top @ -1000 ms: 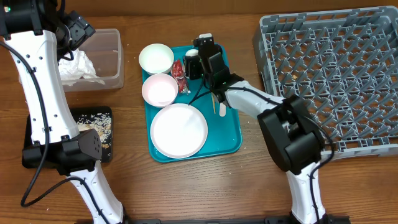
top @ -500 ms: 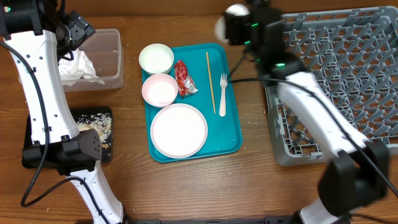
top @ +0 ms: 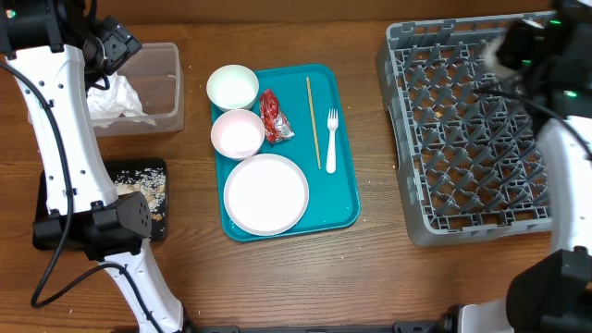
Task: Sort waste into correct bins and load items into the dishwasher rack
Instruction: 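Carry the white cup right and place it upside down in the rack, then move the right gripper back over the teal tray toward the plate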
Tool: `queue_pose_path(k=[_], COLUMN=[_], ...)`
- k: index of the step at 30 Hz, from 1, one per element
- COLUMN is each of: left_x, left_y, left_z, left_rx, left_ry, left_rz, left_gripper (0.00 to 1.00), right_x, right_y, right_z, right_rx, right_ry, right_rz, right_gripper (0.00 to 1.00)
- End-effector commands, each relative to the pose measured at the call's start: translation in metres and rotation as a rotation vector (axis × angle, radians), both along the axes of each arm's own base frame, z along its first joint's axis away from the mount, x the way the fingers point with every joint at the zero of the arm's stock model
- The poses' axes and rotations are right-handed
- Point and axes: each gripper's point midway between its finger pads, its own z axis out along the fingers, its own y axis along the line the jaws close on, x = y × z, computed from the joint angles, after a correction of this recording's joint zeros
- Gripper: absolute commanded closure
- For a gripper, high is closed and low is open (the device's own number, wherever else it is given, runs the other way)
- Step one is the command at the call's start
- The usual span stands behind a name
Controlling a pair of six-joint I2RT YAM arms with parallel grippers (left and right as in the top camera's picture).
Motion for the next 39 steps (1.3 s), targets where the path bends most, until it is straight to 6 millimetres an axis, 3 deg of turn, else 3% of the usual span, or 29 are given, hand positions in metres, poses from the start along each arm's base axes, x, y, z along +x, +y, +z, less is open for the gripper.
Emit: queue_pose_path(k=[1,4,12,21,24,29,35,39], left_x=[0.002,0.001,0.001,0.001,0.002,0.002,0.001,0.001], left_y=[-0.001,-0.002,-0.001,-0.001,-0.001,-0.001,-0.001,-0.001], left_z=[-0.005,-0.005,-0.005,-0.005,-0.005,-0.005,-0.005,-0.005], left_rx=[0.001,0.001,0.001,0.001,0.001,0.001,0.001,0.001], left_ry=[0.016,0.015,0.016,0.016,0.016,0.016,0.016,0.016], left_rz=[-0.022,-0.022,-0.022,-0.022,-0.022,-0.022,-0.022,-0.022], left_gripper=[0.0,0.0,0.0,0.0,0.0,0.0,0.0,0.0], right_x=[-0.012,-0.021,-0.017,-0.019,-0.017,-0.021,-0.045,-0.074], right_y=[-0.041,-0.055,-0.04,-0.023,0.019,0.124,0.239,0.301], right_z=[0.001,-0.016,-0.032,-0.031,-0.015,-0.005,-0.053,-0.092], right_rx=[-0.013,0.016,0.058,0.132,0.223,0.36,0.317,0.234], right_ry=[0.009,0.06,0.103,0.101,0.056,0.064,0.296,0.465], right_rz=[-0.083,-0.103,-0.048,0.003,0.184,0.539,0.71,0.786], right_gripper=[0.29,0.23,0.08,0.08,0.08,0.02,0.0,0.0])
